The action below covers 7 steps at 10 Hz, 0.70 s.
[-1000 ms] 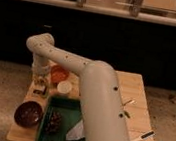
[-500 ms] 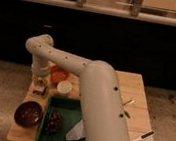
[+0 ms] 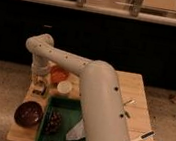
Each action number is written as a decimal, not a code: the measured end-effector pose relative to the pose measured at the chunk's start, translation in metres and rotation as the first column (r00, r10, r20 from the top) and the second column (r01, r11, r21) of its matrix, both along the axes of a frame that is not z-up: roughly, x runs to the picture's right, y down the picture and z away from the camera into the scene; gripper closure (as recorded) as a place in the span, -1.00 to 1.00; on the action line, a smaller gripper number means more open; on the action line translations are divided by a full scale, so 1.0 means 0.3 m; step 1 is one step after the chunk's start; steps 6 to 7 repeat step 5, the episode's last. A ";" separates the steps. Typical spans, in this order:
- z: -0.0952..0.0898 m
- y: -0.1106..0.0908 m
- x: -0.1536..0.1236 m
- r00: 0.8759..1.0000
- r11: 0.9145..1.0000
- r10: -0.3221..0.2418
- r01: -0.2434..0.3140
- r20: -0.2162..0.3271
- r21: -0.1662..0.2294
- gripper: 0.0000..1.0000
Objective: Place eraser in plastic cup
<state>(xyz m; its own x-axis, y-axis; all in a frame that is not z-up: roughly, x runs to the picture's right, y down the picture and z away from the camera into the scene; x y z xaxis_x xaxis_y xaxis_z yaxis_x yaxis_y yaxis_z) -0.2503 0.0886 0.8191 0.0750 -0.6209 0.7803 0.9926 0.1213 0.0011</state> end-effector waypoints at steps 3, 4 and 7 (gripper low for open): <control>-0.002 -0.001 0.009 1.000 1.000 0.006 -0.006 0.006 -0.007 -0.60; -0.001 -0.004 0.013 1.000 1.000 0.012 -0.012 0.007 -0.006 -0.60; -0.002 -0.015 0.017 1.000 1.000 0.023 -0.023 0.009 -0.003 -0.60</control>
